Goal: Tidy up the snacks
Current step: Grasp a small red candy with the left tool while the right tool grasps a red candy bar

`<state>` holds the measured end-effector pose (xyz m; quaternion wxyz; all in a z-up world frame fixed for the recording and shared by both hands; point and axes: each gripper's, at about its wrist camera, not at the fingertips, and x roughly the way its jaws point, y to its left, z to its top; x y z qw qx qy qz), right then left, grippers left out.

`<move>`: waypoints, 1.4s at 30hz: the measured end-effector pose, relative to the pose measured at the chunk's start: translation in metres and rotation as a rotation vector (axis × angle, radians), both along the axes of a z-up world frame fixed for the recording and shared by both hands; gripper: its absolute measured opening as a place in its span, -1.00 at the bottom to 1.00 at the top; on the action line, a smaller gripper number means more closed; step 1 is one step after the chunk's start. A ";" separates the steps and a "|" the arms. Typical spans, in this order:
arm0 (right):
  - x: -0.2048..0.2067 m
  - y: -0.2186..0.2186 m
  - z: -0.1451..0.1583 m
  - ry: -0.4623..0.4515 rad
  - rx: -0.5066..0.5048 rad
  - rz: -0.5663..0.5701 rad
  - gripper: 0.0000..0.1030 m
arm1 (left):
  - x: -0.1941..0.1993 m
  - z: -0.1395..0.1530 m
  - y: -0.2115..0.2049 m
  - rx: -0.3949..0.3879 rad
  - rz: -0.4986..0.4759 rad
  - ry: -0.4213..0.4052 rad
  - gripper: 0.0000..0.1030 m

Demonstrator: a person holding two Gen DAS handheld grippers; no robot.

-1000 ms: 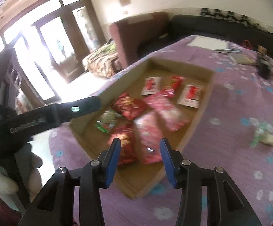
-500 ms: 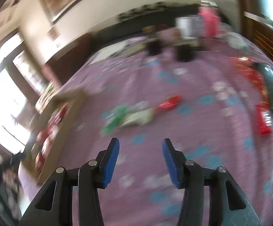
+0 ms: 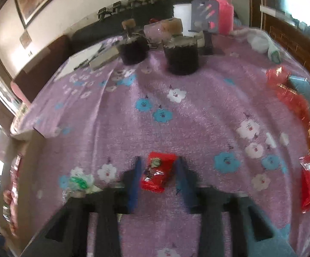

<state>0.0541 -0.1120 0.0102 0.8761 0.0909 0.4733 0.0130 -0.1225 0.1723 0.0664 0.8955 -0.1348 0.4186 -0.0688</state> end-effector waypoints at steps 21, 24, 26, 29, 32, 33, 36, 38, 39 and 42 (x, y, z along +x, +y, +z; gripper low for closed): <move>-0.142 -0.081 0.050 -0.139 0.176 0.092 0.15 | 0.006 -0.017 -0.081 0.038 -0.228 0.048 0.11; -0.145 -0.127 0.054 -0.158 0.154 -0.054 0.15 | 0.007 -0.021 -0.090 0.048 -0.239 0.058 0.11; -0.144 -0.151 0.052 -0.156 0.153 -0.130 0.15 | 0.008 -0.023 -0.097 0.064 -0.248 0.065 0.11; -0.134 -0.174 0.046 -0.134 0.130 -0.200 0.15 | 0.009 -0.025 -0.104 0.079 -0.261 0.076 0.11; -0.121 -0.181 0.034 -0.108 0.114 -0.225 0.15 | 0.009 -0.025 -0.110 0.096 -0.267 0.083 0.11; -0.115 -0.181 0.030 -0.095 0.118 -0.228 0.15 | 0.009 -0.025 -0.112 0.103 -0.266 0.086 0.11; -0.103 -0.177 0.018 -0.076 0.096 -0.227 0.15 | 0.010 -0.026 -0.115 0.118 -0.262 0.092 0.11; -0.097 -0.173 0.011 -0.077 0.066 -0.220 0.15 | 0.012 -0.027 -0.119 0.127 -0.260 0.095 0.11; -0.095 -0.171 0.008 -0.077 0.059 -0.219 0.15 | 0.014 -0.028 -0.121 0.131 -0.261 0.097 0.11; -0.092 -0.171 0.003 -0.083 0.048 -0.211 0.15 | 0.021 -0.030 -0.133 0.141 -0.272 0.099 0.11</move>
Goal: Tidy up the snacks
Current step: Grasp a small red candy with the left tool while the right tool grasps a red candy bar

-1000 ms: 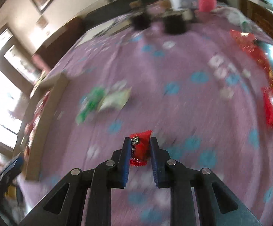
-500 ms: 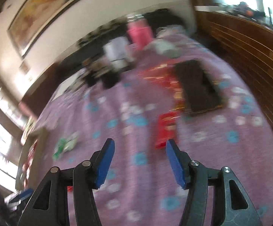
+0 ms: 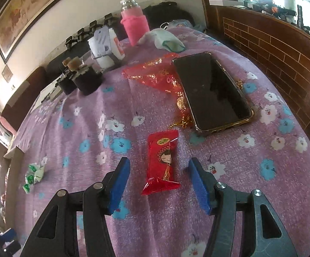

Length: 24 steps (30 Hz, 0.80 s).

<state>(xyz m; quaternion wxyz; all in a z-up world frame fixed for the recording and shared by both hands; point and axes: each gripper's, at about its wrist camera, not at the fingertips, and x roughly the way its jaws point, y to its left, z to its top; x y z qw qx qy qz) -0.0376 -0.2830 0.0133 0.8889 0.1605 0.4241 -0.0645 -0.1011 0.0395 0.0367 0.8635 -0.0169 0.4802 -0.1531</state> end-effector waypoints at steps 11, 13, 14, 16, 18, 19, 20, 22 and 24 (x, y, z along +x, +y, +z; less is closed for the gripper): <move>-0.002 -0.002 -0.001 -0.018 -0.009 -0.005 -0.11 | 0.029 -0.015 -0.067 0.068 -0.111 -0.012 0.10; -0.002 -0.002 -0.001 -0.016 -0.019 -0.008 -0.16 | 0.035 -0.021 -0.076 0.077 -0.116 -0.002 0.10; -0.003 -0.002 -0.001 -0.016 -0.020 -0.010 -0.16 | 0.037 -0.024 -0.079 0.078 -0.118 0.003 0.10; -0.003 -0.002 -0.001 -0.017 -0.021 -0.010 -0.18 | 0.038 -0.025 -0.085 0.091 -0.122 -0.019 0.12; -0.004 -0.002 -0.001 -0.016 -0.021 -0.010 -0.20 | 0.040 -0.026 -0.088 0.097 -0.126 -0.029 0.13; -0.003 -0.002 -0.001 -0.015 -0.024 -0.009 -0.23 | 0.040 -0.027 -0.089 0.097 -0.126 -0.038 0.13; -0.003 -0.002 -0.001 -0.014 -0.028 -0.009 -0.24 | 0.039 -0.027 -0.091 0.099 -0.126 -0.049 0.13; -0.004 -0.001 -0.001 -0.012 -0.037 -0.007 -0.28 | 0.037 -0.028 -0.094 0.119 -0.131 -0.077 0.13; -0.004 0.000 -0.001 -0.010 -0.047 -0.004 -0.35 | 0.033 -0.029 -0.099 0.155 -0.143 -0.115 -0.09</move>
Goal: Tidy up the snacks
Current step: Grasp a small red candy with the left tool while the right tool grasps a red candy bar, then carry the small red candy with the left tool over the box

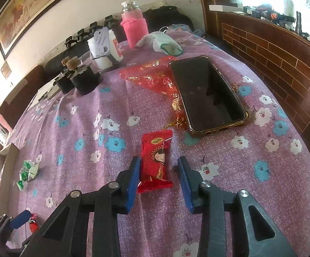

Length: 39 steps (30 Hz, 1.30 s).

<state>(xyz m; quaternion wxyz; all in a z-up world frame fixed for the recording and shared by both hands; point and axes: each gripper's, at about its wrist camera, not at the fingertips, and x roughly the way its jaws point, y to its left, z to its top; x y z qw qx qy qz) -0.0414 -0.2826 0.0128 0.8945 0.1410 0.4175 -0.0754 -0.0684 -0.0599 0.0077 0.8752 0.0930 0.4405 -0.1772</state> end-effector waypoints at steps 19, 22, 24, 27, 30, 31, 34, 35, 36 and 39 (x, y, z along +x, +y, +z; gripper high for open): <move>-0.005 0.013 0.008 -0.045 -0.083 0.010 -0.44 | -0.009 0.015 0.015 -0.093 0.018 -0.023 -0.58; -0.005 0.012 0.008 -0.049 -0.082 0.010 -0.44 | -0.013 0.021 0.019 -0.094 0.026 -0.035 -0.58; -0.006 0.012 0.009 -0.056 -0.083 0.009 -0.44 | -0.015 0.025 0.023 -0.095 0.036 -0.043 -0.58; -0.007 0.012 0.010 -0.062 -0.087 0.003 -0.44 | -0.018 0.030 0.031 -0.102 0.053 -0.050 -0.58; -0.008 0.011 0.010 -0.066 -0.088 -0.003 -0.44 | -0.021 0.033 0.039 -0.110 0.070 -0.054 -0.58; -0.008 0.011 0.010 -0.067 -0.088 -0.005 -0.44 | -0.022 0.034 0.043 -0.116 0.075 -0.055 -0.58; -0.009 0.010 0.010 -0.068 -0.086 -0.012 -0.44 | -0.027 0.038 0.053 -0.129 0.091 -0.059 -0.57; -0.009 0.009 0.010 -0.067 -0.085 -0.015 -0.44 | -0.028 0.039 0.056 -0.135 0.094 -0.060 -0.57; -0.009 0.008 0.010 -0.067 -0.084 -0.020 -0.44 | -0.030 0.041 0.060 -0.141 0.099 -0.062 -0.57; -0.010 0.007 0.010 -0.067 -0.085 -0.033 -0.44 | -0.035 0.044 0.070 -0.156 0.114 -0.067 -0.57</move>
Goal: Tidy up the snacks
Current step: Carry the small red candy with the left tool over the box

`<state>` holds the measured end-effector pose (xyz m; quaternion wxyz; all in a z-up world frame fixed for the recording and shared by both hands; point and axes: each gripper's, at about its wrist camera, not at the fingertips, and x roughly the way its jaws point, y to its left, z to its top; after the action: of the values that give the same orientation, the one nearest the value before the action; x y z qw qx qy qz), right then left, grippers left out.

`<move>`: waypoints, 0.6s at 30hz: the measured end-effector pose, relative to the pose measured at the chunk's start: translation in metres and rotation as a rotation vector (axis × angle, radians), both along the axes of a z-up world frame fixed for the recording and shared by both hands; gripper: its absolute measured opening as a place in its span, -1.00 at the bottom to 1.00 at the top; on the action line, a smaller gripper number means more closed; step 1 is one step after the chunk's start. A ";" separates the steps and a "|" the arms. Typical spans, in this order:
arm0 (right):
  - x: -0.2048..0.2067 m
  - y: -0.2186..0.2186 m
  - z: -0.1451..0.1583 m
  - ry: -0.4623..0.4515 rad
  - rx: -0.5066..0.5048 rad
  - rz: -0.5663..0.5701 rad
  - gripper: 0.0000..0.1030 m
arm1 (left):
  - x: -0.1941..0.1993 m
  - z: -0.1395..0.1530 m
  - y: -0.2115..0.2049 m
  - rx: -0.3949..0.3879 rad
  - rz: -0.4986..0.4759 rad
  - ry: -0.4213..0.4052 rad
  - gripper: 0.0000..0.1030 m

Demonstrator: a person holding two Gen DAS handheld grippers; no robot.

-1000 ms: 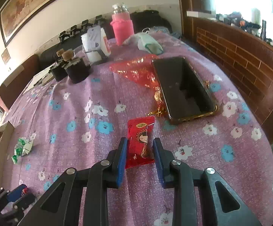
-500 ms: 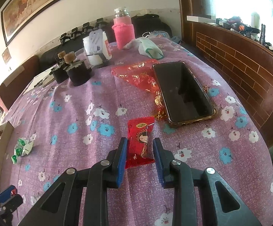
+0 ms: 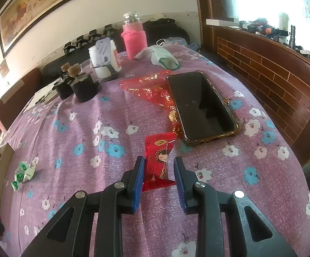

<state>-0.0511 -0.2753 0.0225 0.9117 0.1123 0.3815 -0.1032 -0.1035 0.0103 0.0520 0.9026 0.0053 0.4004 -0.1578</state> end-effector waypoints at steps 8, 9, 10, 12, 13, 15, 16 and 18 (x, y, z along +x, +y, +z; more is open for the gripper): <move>-0.005 0.000 0.003 -0.023 -0.012 -0.026 -0.44 | -0.015 0.013 0.040 -0.058 0.060 -0.025 -0.57; -0.005 0.001 0.004 -0.025 -0.015 -0.022 -0.44 | -0.017 0.014 0.047 -0.063 0.070 -0.029 -0.57; -0.005 0.002 0.004 -0.027 -0.020 -0.017 -0.44 | -0.019 0.016 0.054 -0.069 0.081 -0.032 -0.57; -0.004 0.006 0.006 -0.028 -0.042 -0.009 -0.44 | -0.022 0.017 0.066 -0.077 0.100 -0.035 -0.57; -0.004 0.009 0.008 -0.029 -0.060 -0.010 -0.44 | -0.023 0.017 0.073 -0.082 0.111 -0.035 -0.57; -0.007 0.013 0.012 -0.033 -0.060 -0.004 -0.44 | -0.025 0.017 0.085 -0.090 0.129 -0.032 -0.57; -0.010 0.015 0.014 -0.035 -0.051 -0.004 -0.44 | -0.025 0.016 0.090 -0.095 0.138 -0.029 -0.57; -0.015 0.018 0.020 -0.042 -0.018 0.004 -0.44 | -0.026 0.015 0.100 -0.111 0.153 -0.022 -0.57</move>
<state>-0.0661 -0.2576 0.0428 0.9208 0.1054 0.3613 -0.1026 -0.1291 0.1099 0.0669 0.9153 -0.0736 0.3802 -0.1103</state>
